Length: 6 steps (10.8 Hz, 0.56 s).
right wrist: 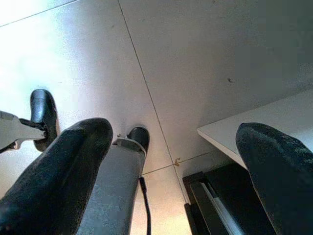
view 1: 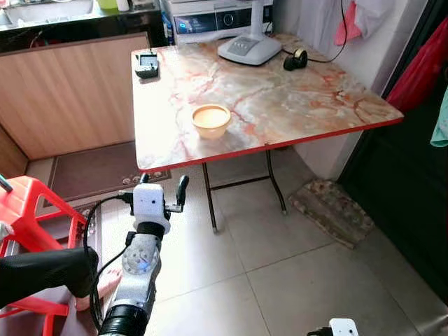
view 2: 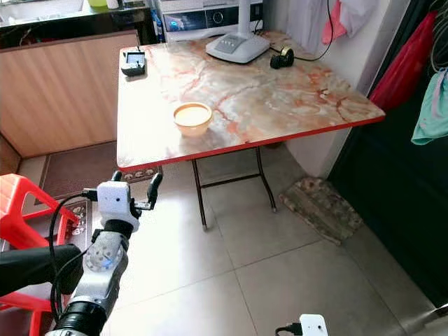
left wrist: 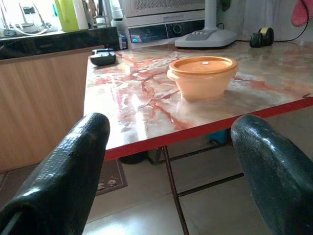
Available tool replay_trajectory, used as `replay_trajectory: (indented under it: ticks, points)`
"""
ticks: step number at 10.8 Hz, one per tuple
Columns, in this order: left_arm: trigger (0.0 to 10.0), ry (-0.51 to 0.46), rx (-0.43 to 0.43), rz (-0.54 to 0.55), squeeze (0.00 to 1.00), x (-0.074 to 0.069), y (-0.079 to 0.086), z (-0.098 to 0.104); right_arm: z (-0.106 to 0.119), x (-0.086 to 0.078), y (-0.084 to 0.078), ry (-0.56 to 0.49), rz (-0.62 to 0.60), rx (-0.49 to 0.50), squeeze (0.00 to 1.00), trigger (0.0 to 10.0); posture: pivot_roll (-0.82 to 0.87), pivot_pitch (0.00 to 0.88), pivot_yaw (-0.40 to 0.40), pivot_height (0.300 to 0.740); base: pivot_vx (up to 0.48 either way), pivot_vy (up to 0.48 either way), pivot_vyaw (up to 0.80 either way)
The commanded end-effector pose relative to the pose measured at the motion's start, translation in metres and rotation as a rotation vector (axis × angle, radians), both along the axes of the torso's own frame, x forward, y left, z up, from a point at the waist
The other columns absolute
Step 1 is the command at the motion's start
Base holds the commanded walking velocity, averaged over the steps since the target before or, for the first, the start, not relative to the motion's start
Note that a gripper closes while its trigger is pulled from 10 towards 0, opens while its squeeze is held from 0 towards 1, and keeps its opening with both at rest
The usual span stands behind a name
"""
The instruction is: Restocking fridge
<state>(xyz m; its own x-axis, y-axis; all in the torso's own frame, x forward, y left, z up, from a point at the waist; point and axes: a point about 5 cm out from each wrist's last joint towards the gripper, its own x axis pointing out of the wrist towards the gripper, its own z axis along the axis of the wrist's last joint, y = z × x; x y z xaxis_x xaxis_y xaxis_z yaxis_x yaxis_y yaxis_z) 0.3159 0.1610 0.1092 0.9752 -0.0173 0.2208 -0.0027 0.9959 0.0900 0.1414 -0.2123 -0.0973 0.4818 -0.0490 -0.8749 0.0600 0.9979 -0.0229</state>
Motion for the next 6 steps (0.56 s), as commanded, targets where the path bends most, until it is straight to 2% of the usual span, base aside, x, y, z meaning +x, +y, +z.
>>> replay_trajectory:
  ticks: [1,6]
  points:
    - [10.0,-0.005,0.003,0.004,0.0,0.0027,0.003,0.0061,-0.0005,-0.0015,-0.0002,0.007,0.004,-0.003,0.0,10.0,0.05,0.059,0.007,0.74,0.255,0.0,0.0]
    - [10.0,0.002,0.001,0.028,0.0,0.0029,0.0039,0.0068,-0.0006,-0.0015,0.0001,0.008,0.008,0.004,0.0,10.0,0.05,0.05,0.005,0.74,0.261,0.0,0.0]
